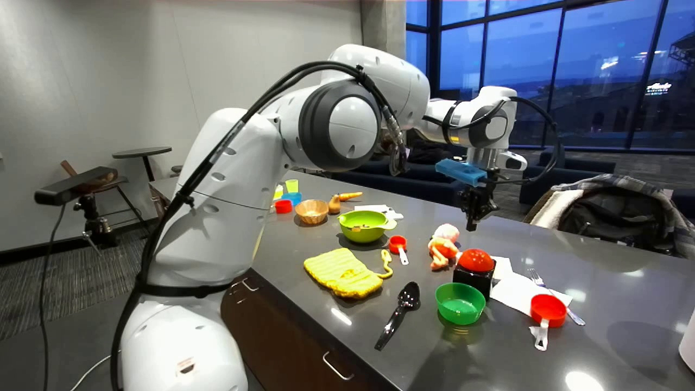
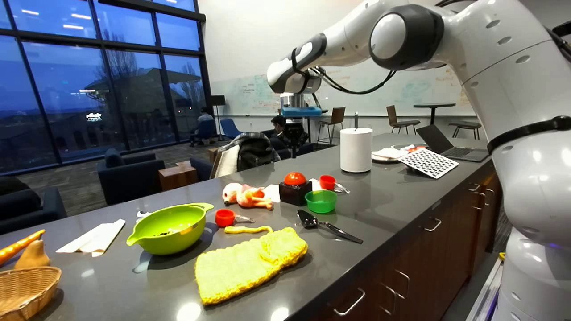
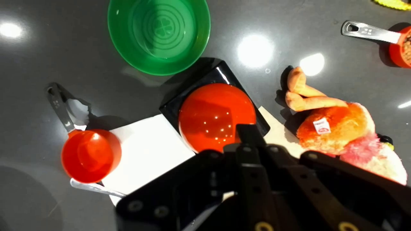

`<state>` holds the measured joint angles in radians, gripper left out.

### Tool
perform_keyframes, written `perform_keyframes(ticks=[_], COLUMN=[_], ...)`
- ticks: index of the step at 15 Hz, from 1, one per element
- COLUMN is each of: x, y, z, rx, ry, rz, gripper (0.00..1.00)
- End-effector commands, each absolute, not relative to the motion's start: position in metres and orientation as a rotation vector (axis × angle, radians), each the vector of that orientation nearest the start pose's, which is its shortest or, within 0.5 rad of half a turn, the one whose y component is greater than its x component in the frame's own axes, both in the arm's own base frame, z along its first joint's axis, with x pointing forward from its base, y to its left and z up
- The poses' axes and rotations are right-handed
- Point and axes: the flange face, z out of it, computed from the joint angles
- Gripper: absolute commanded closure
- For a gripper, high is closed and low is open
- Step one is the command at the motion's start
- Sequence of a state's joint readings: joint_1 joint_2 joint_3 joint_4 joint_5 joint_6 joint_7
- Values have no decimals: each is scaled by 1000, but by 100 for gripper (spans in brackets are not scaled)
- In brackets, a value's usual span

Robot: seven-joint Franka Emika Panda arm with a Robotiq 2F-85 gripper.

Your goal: Press the orange button

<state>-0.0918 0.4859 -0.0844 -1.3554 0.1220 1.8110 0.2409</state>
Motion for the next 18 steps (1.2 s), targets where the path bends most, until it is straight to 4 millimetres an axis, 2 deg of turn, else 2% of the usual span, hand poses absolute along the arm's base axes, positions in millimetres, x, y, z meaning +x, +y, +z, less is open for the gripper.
perform_keyframes(ticks=[1, 18], x=[686, 686], y=[-111, -121], z=[435, 397], rx=[-2970, -2968], ry=[670, 692], rz=[82, 168], gripper=[100, 100])
